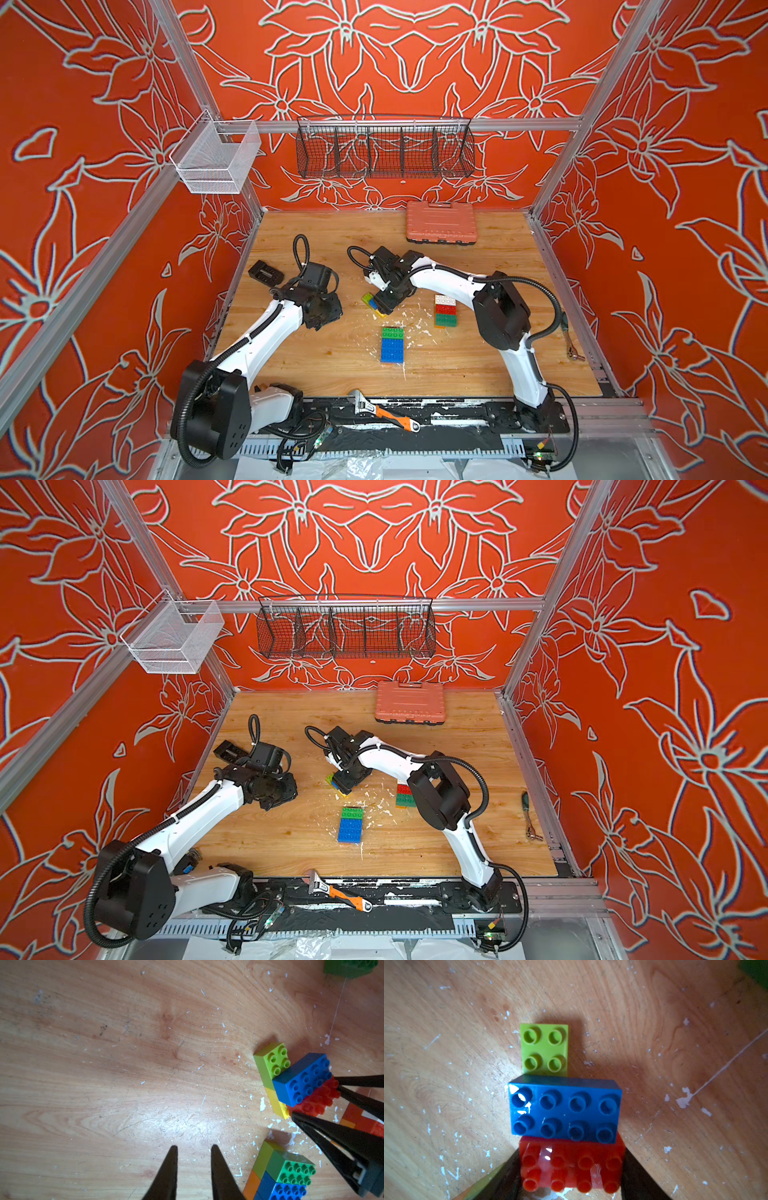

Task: Assemble a rectangle with lego
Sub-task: Assemble the lego brick with the lego brick.

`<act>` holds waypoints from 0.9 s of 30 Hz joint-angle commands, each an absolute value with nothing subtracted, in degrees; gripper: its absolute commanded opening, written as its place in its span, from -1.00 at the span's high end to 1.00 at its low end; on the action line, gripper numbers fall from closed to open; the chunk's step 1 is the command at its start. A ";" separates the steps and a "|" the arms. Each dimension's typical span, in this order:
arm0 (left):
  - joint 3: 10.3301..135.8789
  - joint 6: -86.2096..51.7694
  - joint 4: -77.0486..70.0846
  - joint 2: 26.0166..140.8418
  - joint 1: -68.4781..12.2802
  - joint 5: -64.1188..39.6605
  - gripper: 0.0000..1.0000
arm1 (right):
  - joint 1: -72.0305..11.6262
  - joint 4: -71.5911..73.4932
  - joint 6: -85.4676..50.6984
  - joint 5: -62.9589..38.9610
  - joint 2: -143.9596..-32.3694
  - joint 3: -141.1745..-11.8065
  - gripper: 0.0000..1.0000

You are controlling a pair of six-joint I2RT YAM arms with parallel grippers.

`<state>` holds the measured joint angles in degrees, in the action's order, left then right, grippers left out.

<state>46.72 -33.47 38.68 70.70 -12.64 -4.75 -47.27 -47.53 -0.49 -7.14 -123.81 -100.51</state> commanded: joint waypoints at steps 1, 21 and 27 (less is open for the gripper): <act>45.88 -33.33 39.73 70.09 -12.14 -4.66 0.46 | -48.15 -49.04 -0.82 -7.53 -124.10 -101.61 0.30; 44.71 -33.56 39.20 69.87 -11.96 -5.10 0.46 | -50.19 -49.88 -0.07 -4.11 -126.84 -102.45 0.34; 44.54 -33.57 39.12 69.83 -11.95 -5.10 0.46 | -50.54 -50.36 0.02 -2.59 -127.00 -101.88 0.37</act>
<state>45.04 -33.45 38.54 70.65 -12.32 -5.08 -49.69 -48.47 -0.64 -4.51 -124.51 -101.80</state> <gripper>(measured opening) 0.269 0.660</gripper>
